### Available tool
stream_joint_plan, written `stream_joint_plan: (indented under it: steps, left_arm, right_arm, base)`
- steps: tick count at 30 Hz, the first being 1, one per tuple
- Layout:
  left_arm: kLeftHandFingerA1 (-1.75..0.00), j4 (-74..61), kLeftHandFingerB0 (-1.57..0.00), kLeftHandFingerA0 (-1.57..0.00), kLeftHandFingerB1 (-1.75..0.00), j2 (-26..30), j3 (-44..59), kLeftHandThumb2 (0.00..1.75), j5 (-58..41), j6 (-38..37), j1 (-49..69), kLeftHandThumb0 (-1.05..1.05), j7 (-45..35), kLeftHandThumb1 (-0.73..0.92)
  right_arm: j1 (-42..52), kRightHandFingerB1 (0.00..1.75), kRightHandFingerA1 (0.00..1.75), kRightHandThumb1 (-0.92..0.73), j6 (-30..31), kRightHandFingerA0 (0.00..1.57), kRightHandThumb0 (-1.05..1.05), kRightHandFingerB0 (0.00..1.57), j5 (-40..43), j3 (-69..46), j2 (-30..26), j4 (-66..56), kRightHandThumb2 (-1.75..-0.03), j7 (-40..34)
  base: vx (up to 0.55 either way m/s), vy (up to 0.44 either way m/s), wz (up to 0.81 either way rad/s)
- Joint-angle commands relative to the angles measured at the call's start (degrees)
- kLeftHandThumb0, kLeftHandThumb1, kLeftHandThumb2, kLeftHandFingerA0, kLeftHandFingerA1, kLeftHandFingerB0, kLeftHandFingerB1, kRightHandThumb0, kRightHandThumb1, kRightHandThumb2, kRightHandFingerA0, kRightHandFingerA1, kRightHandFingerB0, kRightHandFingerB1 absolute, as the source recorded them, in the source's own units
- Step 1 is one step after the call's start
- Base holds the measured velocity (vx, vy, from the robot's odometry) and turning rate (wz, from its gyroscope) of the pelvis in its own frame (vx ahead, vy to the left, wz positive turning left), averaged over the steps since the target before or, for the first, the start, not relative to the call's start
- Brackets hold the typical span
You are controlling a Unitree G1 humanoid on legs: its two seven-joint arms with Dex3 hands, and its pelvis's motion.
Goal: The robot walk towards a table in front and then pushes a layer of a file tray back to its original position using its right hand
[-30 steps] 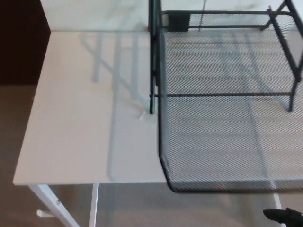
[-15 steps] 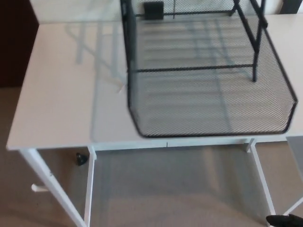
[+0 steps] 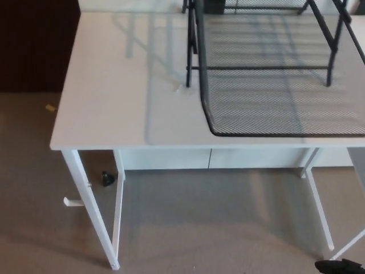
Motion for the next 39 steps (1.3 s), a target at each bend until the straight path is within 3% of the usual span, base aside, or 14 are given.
stream_joint_plan:
  steps: [1,10,17,18,19,21,22,39]
  left_arm:
    - [-0.51,-0.5,-0.42,-0.60,-0.40,0.4,0.1,0.53,-0.4,-0.1,0.1,-0.10,0.2,0.47]
    - [-0.51,-1.7,-0.42,-0.60,-0.41,0.3,0.2,0.53,-0.6,0.3,0.6,-0.08,-0.1,0.47]
    - [-0.51,-0.7,-0.41,-0.60,-0.41,0.6,0.1,0.53,-0.3,-0.1,-0.2,-0.10,-0.2,0.46]
    - [-0.52,-0.9,-0.42,-0.62,-0.41,0.5,0.2,0.54,-0.5,0.3,-0.2,-0.11,0.1,0.45]
    - [-0.51,-1.2,-0.42,-0.61,-0.41,0.4,0.3,0.53,-0.6,0.6,-0.1,-0.11,0.2,0.46]
    - [-0.50,-1.6,-0.39,-0.58,-0.40,0.6,0.2,0.54,-0.5,0.5,0.3,-0.13,0.0,0.46]
    - [-0.50,-1.4,-0.43,-0.61,-0.41,0.7,0.2,0.53,-0.4,0.8,0.1,-0.11,0.2,0.46]
    - [-0.51,-3.2,-0.41,-0.62,-0.41,0.7,0.1,0.54,-0.3,0.6,0.9,-0.12,0.5,0.46]
  right_arm:
    - [-0.1,0.38,0.44,-0.51,0.3,0.71,-0.36,0.48,-0.1,-0.2,-0.7,-0.1,-0.55,-0.4]
    - [-0.5,0.39,0.44,-0.51,0.2,0.72,-0.34,0.50,-0.2,-0.2,-0.4,0.2,-0.55,-0.9]
    - [-0.5,0.39,0.44,-0.51,0.9,0.72,-0.36,0.50,-0.2,-0.1,-0.3,-0.4,-0.56,-1.1]
    - [-0.4,0.49,0.55,-0.44,0.4,0.65,-0.45,0.44,-0.4,0.0,-0.5,-0.5,-0.74,-0.9]
    - [-0.4,0.49,0.55,-0.44,0.2,0.65,-0.46,0.44,-0.5,0.1,-0.6,-0.4,-0.75,-0.8]
    - [-0.3,0.49,0.55,-0.44,0.2,0.65,-0.47,0.44,-0.7,0.2,-0.6,-0.2,-0.75,-1.0]
    - [-0.4,0.39,0.44,-0.51,0.6,0.71,-0.36,0.50,-0.2,-0.1,-0.3,-0.3,-0.56,-0.9]
    - [0.1,0.39,0.43,-0.52,-0.1,0.71,-0.38,0.50,-1.9,0.6,-0.1,-2.0,-0.56,-3.0]
  base:
    - [-0.06,-0.165,0.03]
    - [-0.09,-0.107,-0.06]
    - [-0.08,0.182,0.00]
    - [-0.17,0.370,0.10]
    - [-0.15,0.144,0.18]
    - [-0.04,0.047,-0.01]
    - [0.03,0.000,0.14]
    - [-0.01,-0.027,0.02]
